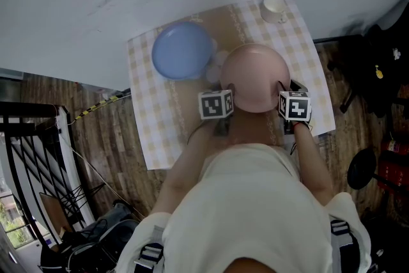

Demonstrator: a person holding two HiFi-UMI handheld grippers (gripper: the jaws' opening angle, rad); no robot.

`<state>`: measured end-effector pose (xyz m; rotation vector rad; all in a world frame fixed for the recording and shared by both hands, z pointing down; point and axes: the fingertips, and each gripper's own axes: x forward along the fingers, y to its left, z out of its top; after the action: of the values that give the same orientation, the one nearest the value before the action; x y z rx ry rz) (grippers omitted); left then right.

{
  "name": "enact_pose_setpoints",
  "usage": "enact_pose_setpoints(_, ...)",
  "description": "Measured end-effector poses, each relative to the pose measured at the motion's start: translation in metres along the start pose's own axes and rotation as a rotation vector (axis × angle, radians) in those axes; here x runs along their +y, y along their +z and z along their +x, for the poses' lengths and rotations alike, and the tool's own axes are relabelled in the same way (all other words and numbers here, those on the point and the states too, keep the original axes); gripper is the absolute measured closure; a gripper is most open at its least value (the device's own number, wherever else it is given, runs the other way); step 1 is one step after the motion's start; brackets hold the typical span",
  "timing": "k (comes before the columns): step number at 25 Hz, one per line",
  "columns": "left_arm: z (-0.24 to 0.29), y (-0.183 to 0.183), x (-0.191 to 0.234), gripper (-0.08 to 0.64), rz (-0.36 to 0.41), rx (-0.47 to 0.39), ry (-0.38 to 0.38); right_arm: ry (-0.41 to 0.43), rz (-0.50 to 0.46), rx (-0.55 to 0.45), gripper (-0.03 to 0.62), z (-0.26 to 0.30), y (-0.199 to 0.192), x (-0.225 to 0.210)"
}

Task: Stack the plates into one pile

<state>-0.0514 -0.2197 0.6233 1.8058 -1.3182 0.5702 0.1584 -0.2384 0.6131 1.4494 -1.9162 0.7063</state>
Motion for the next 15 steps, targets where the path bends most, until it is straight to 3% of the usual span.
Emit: enact_pose_setpoints(15,-0.0076,-0.0002,0.0071,0.435,0.033,-0.011,0.033,0.012,-0.008,0.002,0.474,-0.0039,0.0028,0.0075)
